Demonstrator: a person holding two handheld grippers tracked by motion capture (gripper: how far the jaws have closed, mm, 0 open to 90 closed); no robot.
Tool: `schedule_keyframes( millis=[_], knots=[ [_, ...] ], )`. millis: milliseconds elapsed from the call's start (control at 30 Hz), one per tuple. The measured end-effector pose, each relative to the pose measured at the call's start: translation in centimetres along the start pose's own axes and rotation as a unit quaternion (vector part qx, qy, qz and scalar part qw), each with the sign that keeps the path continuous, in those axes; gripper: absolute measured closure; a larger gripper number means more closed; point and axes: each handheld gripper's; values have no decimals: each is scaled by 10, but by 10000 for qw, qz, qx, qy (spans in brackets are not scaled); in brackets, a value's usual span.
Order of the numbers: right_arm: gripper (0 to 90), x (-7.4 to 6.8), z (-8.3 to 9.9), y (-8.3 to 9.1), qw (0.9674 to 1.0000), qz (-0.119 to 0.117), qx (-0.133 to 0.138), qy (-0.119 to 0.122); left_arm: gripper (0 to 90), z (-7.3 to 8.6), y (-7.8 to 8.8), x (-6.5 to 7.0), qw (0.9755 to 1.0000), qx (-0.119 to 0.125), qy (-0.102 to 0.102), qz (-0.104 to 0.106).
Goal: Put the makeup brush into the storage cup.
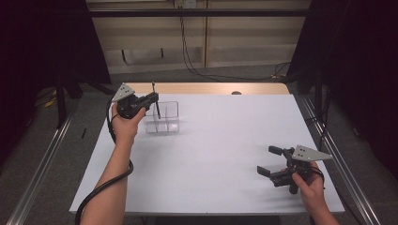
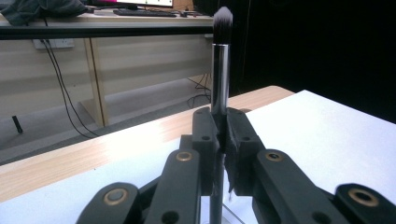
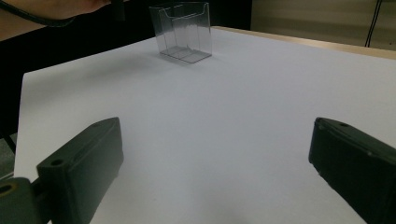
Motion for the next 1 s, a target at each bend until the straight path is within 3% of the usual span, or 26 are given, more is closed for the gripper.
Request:
schedule_keyframes(
  millis=[333, 433, 700, 1000],
  knots=[
    [24, 0, 0, 0, 10000, 3, 5, 8, 830, 0, 3, 0, 10000, -33, 42, 3],
    [24, 0, 0, 0, 10000, -5, 0, 9, 705, 0, 5, 0, 9999, 66, 138, 23],
    [24, 0, 0, -1, 10000, -2, 11, -8, 385, -1, 10, 0, 9998, 12, 200, 53],
    [24, -1, 0, -1, 10000, -17, -20, -5, 184, 3, 13, -1, 9994, -60, 324, 75]
  ],
)
Point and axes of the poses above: each handheld gripper's, and its own axes: y roughly backward along the jaws, z roughly out of its underside, x roughly to its right, and after that the axes turned 5 degrees about -z, right-handed
